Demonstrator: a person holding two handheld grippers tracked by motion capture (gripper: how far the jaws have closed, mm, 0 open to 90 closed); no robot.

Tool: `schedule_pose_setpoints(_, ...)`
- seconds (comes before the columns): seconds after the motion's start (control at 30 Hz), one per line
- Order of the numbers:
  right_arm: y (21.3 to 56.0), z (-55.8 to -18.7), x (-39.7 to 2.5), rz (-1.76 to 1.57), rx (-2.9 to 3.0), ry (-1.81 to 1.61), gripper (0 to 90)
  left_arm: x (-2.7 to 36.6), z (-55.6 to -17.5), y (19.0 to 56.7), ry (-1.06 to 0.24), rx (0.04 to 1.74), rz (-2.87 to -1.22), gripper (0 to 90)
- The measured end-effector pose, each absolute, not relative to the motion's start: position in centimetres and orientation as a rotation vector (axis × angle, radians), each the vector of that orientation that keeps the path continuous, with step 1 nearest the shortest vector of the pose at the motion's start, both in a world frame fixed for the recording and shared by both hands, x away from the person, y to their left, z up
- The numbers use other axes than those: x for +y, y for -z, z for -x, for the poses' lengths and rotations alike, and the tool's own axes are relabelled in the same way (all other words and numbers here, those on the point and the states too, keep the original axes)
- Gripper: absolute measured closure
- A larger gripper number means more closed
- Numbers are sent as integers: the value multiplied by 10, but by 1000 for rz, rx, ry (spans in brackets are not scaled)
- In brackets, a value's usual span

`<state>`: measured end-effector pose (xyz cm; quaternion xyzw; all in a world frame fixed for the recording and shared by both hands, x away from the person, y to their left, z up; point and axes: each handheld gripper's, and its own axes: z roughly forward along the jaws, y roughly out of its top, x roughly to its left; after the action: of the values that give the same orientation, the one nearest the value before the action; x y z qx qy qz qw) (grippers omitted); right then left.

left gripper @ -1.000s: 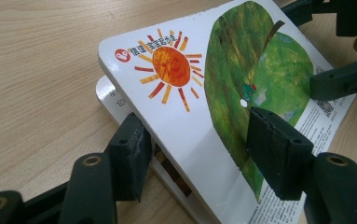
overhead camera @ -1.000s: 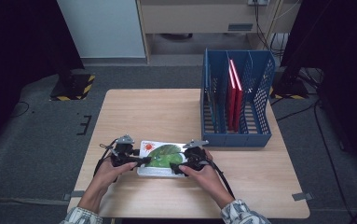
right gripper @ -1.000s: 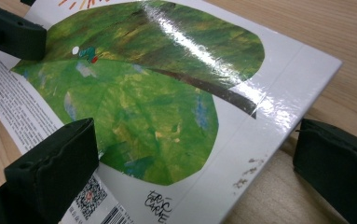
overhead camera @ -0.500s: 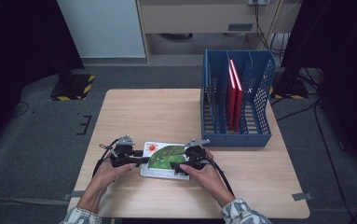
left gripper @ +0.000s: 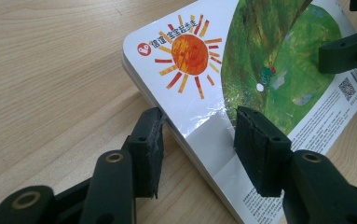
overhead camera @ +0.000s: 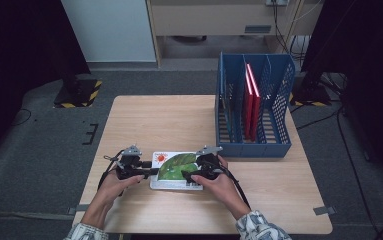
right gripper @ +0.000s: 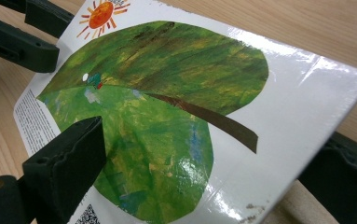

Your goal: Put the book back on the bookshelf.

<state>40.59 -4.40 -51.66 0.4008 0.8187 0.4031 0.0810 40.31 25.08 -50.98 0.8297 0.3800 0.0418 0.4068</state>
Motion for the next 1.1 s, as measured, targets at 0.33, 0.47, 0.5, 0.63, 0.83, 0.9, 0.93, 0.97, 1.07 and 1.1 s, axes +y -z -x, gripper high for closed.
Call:
schedule_pose_setpoints(0.33, 512, -403, -47, -1146, 2457, -1193, 90, 253, -402, 508, -96, 964, -2070, 571)
schedule_pose_setpoints(0.47, 511, -401, -47, -1134, 2458, -1174, 92, 254, -402, 508, -89, 977, -2061, 578)
schedule_pose_setpoints(0.5, 510, -401, -46, -1135, 2459, -1173, 92, 254, -402, 508, -86, 981, -2056, 578)
schedule_pose_setpoints(0.63, 509, -401, -45, -1114, 2449, -1180, 92, 254, -403, 508, -83, 994, -2050, 578)
schedule_pose_setpoints(0.83, 508, -402, -43, -1080, 2414, -1203, 94, 255, -405, 508, -96, 1011, -2043, 575)
schedule_pose_setpoints(0.9, 508, -403, -44, -1074, 2418, -1214, 100, 255, -405, 508, -96, 1012, -2041, 573)
schedule_pose_setpoints(0.93, 508, -403, -44, -1079, 2412, -1221, 103, 255, -405, 508, -98, 1013, -2042, 573)
schedule_pose_setpoints(0.97, 508, -403, -44, -1079, 2412, -1226, 108, 254, -405, 508, -98, 1013, -2041, 572)
schedule_pose_setpoints(1.07, 506, -403, -45, -1115, 2434, -1269, 127, 253, -405, 507, -87, 1015, -2037, 565)
schedule_pose_setpoints(1.1, 506, -404, -45, -1110, 2436, -1275, 127, 253, -406, 507, -84, 1016, -2036, 564)
